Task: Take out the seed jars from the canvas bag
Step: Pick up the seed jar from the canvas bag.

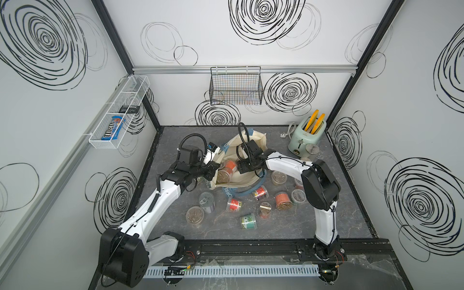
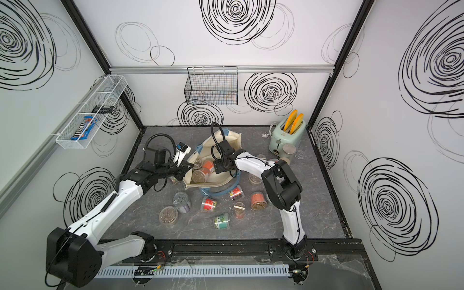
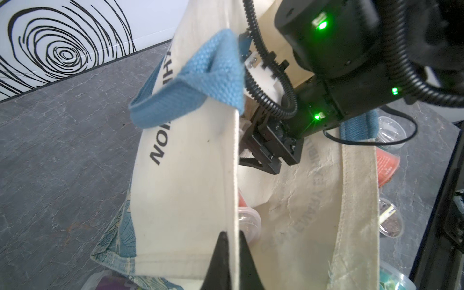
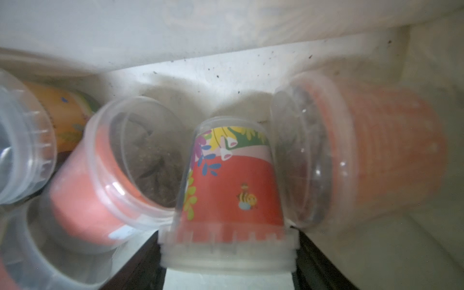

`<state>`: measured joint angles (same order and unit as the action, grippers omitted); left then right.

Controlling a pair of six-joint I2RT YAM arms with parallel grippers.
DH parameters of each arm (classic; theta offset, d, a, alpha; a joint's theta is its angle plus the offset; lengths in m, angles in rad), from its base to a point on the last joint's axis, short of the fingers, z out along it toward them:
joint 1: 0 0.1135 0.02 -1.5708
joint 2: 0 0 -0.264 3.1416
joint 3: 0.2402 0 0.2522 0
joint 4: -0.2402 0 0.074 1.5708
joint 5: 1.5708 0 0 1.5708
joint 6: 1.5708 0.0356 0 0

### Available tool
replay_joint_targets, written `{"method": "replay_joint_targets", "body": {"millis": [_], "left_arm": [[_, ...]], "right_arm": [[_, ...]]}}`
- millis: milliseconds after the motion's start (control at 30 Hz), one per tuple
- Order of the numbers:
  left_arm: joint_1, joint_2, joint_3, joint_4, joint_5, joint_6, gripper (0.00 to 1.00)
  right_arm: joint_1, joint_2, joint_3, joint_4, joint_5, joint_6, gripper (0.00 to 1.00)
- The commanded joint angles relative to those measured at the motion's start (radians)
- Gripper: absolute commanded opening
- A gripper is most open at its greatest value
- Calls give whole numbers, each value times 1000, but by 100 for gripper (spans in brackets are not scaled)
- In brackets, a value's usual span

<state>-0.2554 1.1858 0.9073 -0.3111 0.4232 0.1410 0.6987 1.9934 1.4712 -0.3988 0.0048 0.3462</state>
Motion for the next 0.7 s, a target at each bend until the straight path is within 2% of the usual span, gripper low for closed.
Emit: {"method": "replay_joint_targets", "body": {"millis": [0,233,467,667], "left_arm": [[17,14,54,20,-10,-21,0],[47,54,90,27,-42,-61,1],[126,87,128,59,-66,-131,0],[197,124,179,79,-69,-150,0]], "right_arm": [[2,-101,-11,-44,2,-6,72],[20,-208,-5,-115,-16,-19,72],[19,-349,-5,-197,-81,-35,71],[-34,-488,-55,-250,-139,-64,70]]}}
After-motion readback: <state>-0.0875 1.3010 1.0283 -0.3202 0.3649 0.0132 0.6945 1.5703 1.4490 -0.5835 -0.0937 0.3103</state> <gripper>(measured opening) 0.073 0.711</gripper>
